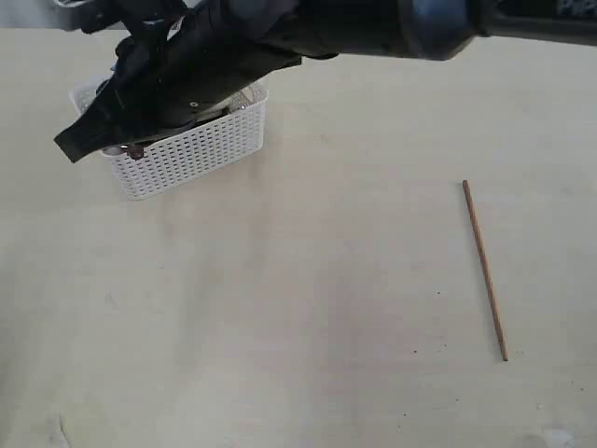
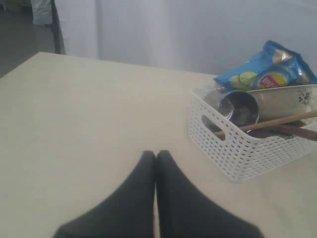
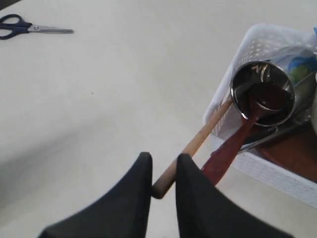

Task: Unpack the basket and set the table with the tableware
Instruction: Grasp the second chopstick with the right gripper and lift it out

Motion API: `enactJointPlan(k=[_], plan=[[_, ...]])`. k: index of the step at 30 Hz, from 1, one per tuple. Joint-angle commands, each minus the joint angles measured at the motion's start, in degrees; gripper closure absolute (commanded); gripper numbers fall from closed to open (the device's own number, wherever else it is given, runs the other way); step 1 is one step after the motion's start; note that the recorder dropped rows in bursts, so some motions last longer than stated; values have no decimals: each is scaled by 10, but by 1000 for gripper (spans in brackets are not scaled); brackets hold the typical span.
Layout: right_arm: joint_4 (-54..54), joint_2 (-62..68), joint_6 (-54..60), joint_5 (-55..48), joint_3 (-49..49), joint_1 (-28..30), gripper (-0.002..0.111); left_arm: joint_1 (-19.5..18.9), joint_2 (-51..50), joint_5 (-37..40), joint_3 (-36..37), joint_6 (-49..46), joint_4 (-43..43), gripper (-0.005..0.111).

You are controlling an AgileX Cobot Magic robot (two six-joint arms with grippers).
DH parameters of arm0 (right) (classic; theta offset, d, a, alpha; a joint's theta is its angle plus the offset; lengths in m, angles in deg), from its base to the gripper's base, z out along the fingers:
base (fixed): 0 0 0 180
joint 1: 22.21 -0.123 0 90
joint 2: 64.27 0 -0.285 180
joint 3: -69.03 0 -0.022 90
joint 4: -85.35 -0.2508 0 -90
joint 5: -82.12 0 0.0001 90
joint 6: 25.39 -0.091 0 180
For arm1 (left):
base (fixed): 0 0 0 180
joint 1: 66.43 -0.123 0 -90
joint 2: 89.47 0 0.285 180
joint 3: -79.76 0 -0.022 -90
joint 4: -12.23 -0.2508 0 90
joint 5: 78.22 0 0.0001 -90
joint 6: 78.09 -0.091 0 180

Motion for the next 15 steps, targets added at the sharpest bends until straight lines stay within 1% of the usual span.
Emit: enactJointPlan(k=[1, 9, 15], plan=[[17, -42, -21, -36, 4, 0, 109, 3, 1, -2, 1, -1, 0, 107], [142, -106, -124, -55, 4, 0, 109, 3, 1, -2, 1, -1, 0, 107], [182, -161, -152, -51, 4, 0, 109, 3, 1, -2, 1, -1, 0, 107]])
